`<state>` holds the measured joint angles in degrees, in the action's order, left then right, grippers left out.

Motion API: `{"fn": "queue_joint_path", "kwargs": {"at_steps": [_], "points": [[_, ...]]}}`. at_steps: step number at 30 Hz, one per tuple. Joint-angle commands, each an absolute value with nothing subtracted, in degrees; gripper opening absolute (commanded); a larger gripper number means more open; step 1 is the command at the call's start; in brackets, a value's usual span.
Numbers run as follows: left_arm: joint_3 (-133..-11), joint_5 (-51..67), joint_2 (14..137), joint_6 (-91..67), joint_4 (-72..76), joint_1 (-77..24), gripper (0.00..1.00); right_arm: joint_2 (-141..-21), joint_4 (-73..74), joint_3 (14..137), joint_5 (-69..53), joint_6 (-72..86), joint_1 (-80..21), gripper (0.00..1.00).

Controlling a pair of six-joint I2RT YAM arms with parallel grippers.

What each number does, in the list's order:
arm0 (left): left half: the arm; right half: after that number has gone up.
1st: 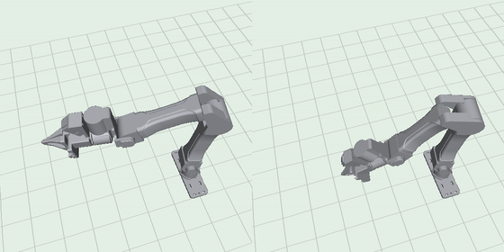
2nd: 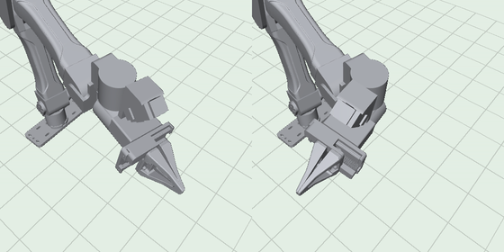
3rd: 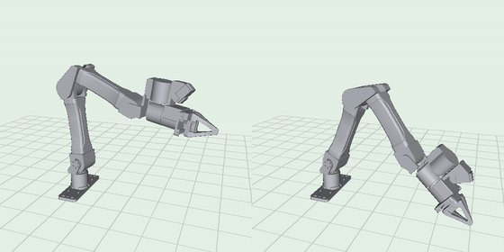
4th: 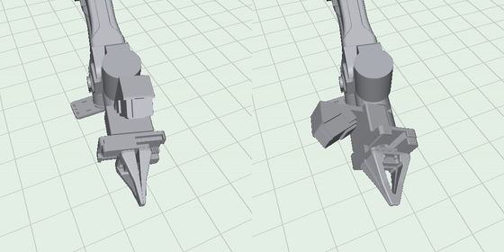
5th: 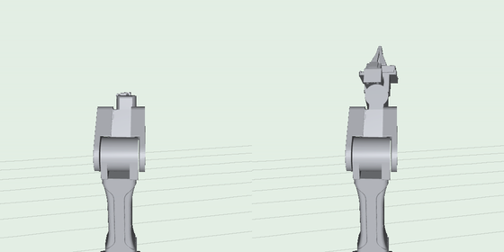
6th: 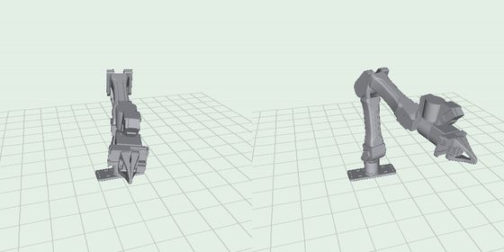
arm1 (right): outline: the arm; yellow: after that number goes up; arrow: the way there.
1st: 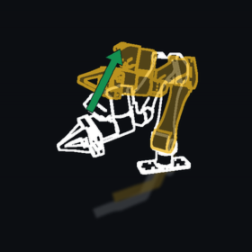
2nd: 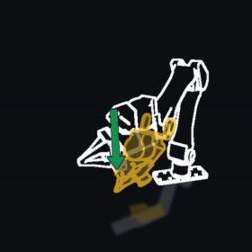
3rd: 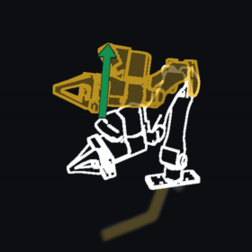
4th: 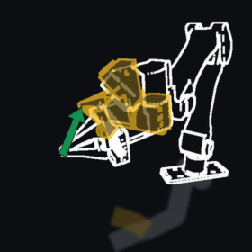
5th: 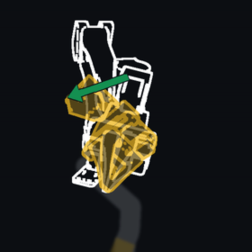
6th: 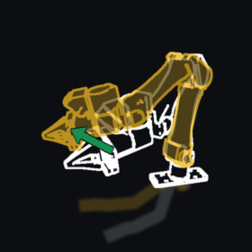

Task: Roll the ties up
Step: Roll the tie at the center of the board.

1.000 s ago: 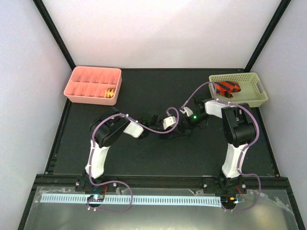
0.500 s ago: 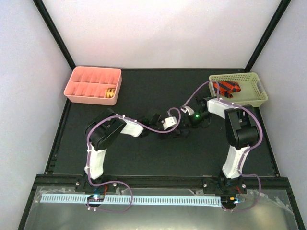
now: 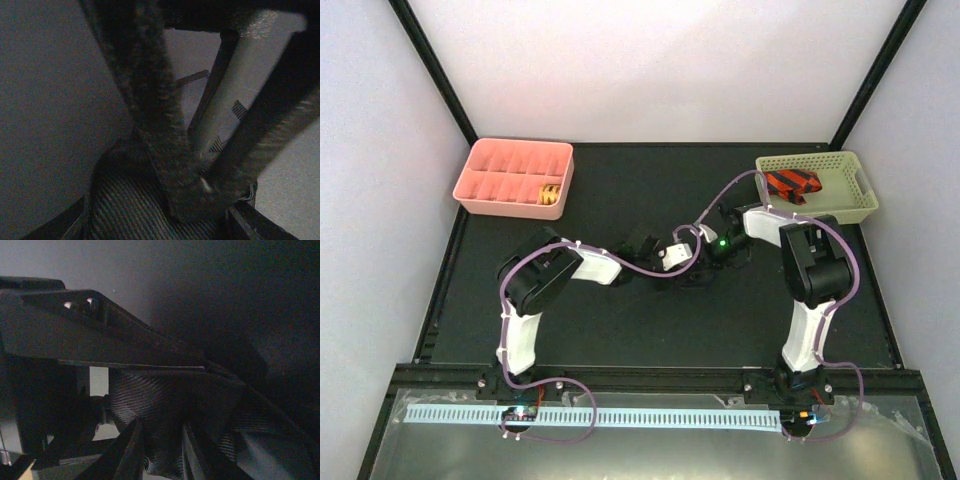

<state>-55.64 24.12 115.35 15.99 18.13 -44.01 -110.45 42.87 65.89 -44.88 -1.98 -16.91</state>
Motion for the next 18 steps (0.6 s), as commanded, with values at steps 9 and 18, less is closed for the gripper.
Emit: {"fn": "queue_joint_path", "kwargs": {"at_steps": [9, 18], "points": [[-55.4, 19.9, 115.5, 18.3, 9.7, -44.5, 0.61, -111.2, 41.8, 64.4, -37.8, -2.5, -15.9, 0.02], [-52.8, 26.1, 109.9, 21.2, 16.7, -43.9, 0.80, -110.9, 43.3, 62.8, -34.8, -3.4, -14.3, 0.02]]}}
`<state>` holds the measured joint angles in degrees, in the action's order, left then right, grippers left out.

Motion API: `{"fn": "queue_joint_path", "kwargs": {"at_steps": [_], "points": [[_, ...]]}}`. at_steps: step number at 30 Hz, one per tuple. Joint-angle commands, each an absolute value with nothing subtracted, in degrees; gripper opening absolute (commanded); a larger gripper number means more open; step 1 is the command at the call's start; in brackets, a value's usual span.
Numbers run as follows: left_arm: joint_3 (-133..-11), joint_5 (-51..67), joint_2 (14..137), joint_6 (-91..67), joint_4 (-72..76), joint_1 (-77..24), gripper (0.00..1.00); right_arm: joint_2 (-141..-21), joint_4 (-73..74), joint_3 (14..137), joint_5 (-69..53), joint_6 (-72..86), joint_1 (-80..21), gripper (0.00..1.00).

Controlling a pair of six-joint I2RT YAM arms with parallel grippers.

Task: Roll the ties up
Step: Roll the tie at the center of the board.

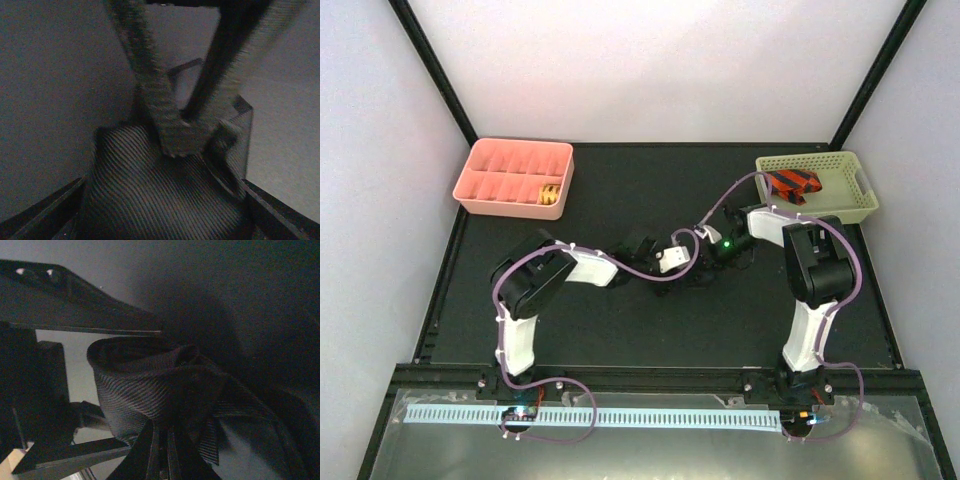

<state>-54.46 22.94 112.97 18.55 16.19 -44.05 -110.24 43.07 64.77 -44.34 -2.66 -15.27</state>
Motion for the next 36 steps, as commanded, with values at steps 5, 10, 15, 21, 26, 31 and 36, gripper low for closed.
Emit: {"fn": "queue_joint_path", "kwargs": {"at_steps": [5, 10, 15, 21, 26, 31, 36], "points": [[-51.3, 29.1, 109.8, 21.2, 22.4, -43.8, 0.93, -110.9, 44.0, 62.4, -32.4, -3.4, -13.8, 0.02], [-52.9, 29.6, 112.7, 19.8, 25.2, -43.8, 0.95, -109.9, 44.3, 61.7, -30.2, -3.4, -13.8, 0.02], [-55.1, 31.2, 115.4, 20.2, 26.7, -43.8, 0.95, -109.9, 44.4, 61.7, -29.8, -3.2, -13.8, 0.02], [-56.8, 31.5, 118.1, 22.2, 27.0, -43.9, 0.91, -111.6, 45.1, 63.0, -30.4, -3.7, -13.8, 0.02], [-56.9, 31.1, 117.8, 23.5, 23.5, -43.9, 0.75, -114.4, 45.6, 64.7, -33.1, -5.0, -13.9, 0.02], [-52.2, 26.8, 113.4, 23.4, 20.1, -43.8, 0.63, -115.2, 44.7, 66.2, -35.9, -5.5, -15.3, 0.02], [-49.0, 25.8, 109.8, 22.8, 17.0, -43.8, 0.70, -115.6, 43.8, 68.3, -37.4, -5.6, -18.3, 0.02]]}}
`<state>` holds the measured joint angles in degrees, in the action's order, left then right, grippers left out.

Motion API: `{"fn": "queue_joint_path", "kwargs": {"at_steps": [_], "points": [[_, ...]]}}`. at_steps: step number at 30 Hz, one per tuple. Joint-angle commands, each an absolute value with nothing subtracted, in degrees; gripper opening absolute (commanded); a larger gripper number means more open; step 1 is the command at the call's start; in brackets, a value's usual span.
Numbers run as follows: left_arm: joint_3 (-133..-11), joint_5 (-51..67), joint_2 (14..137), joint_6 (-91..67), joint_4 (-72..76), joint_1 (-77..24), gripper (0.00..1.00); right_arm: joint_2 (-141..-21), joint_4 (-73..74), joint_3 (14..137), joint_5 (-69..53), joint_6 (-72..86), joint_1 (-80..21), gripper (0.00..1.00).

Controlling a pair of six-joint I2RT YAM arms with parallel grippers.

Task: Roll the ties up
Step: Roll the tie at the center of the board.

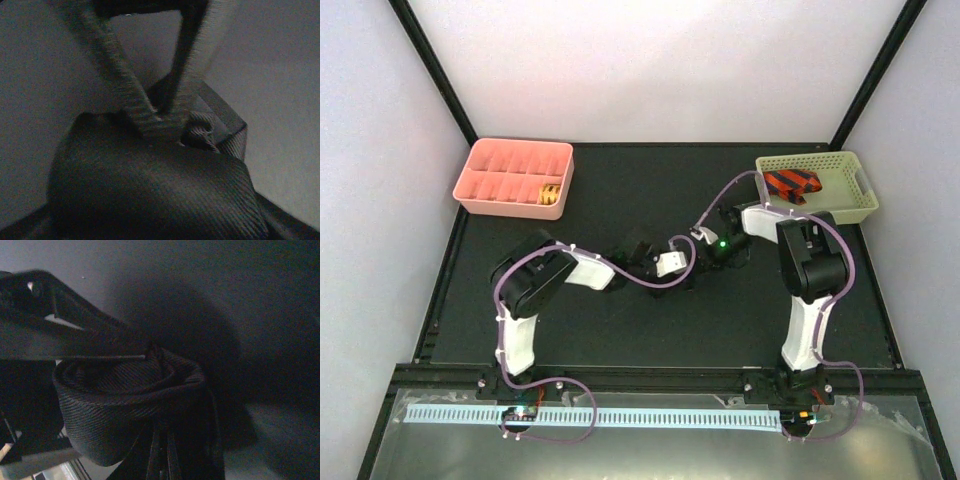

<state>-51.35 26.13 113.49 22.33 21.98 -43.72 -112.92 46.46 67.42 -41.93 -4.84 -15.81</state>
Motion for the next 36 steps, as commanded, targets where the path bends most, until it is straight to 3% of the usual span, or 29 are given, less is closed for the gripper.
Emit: {"fn": "queue_joint_path", "kwargs": {"at_steps": [1, 4, 11, 17, 22, 29, 36], "points": [[-48.4, 25.5, 109.2, 22.2, 16.9, -43.8, 0.79, -115.7, 43.7, 68.4, -37.3, -5.6, -18.7, 0.02], [-47.0, 25.4, 107.6, 20.5, 18.7, -43.3, 0.88, -116.0, 44.0, 68.4, -36.5, -5.9, -19.0, 0.02], [-48.4, 26.9, 109.6, 20.9, 23.2, -41.9, 0.98, -115.1, 44.7, 67.1, -35.7, -7.1, -19.0, 0.02], [-50.2, 31.6, 111.8, 21.6, 25.3, -41.9, 0.99, -114.6, 45.6, 65.7, -35.5, -7.9, -19.0, 0.02], [-51.6, 33.6, 113.5, 22.5, 24.3, -42.3, 0.87, -114.1, 46.3, 64.4, -34.7, -8.7, -18.9, 0.02], [-51.0, 30.7, 113.2, 24.2, 20.0, -42.6, 0.61, -113.5, 48.1, 66.9, -35.9, -9.5, -18.4, 0.02], [-51.1, 26.9, 112.6, 24.8, 14.0, -43.4, 0.54, -109.1, 49.5, 69.3, -41.2, -9.4, -15.6, 0.32]]}}
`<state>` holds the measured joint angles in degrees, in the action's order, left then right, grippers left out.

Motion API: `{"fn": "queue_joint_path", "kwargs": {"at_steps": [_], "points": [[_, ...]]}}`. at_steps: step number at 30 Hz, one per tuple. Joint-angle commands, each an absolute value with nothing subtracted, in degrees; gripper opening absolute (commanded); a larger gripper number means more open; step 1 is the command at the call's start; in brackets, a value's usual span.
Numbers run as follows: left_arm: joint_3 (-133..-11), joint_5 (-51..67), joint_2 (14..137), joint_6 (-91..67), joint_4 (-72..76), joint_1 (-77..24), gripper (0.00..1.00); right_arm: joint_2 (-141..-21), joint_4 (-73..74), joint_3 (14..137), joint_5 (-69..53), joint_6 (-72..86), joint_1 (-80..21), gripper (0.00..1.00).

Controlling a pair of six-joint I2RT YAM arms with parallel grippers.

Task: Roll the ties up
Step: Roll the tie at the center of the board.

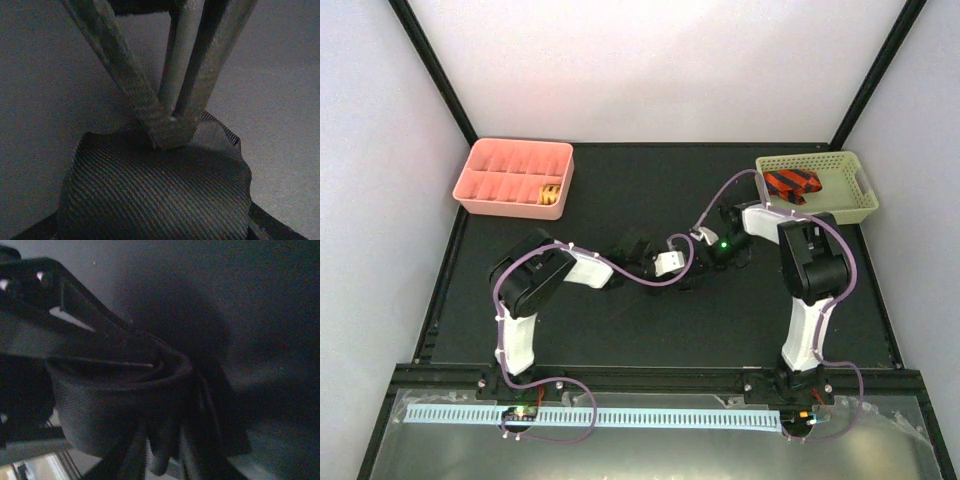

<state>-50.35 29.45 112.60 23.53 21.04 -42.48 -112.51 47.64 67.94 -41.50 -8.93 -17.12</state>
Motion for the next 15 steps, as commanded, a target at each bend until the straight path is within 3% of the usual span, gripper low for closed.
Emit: {"fn": "queue_joint_path", "kwargs": {"at_steps": [1, 9, 15], "points": [[-51.2, 26.3, 112.6, 24.9, 13.4, -43.8, 0.54, -108.3, 49.6, 69.3, -41.5, -9.2, -15.4, 0.36], [-52.7, 22.7, 113.5, 25.9, 10.1, -45.1, 0.53, -105.1, 46.8, 66.8, -48.3, -4.7, -15.6, 0.54], [-53.4, 22.2, 113.6, 26.2, 9.3, -45.3, 0.53, -108.7, 45.0, 67.2, -43.6, -2.7, -17.5, 0.52]]}}
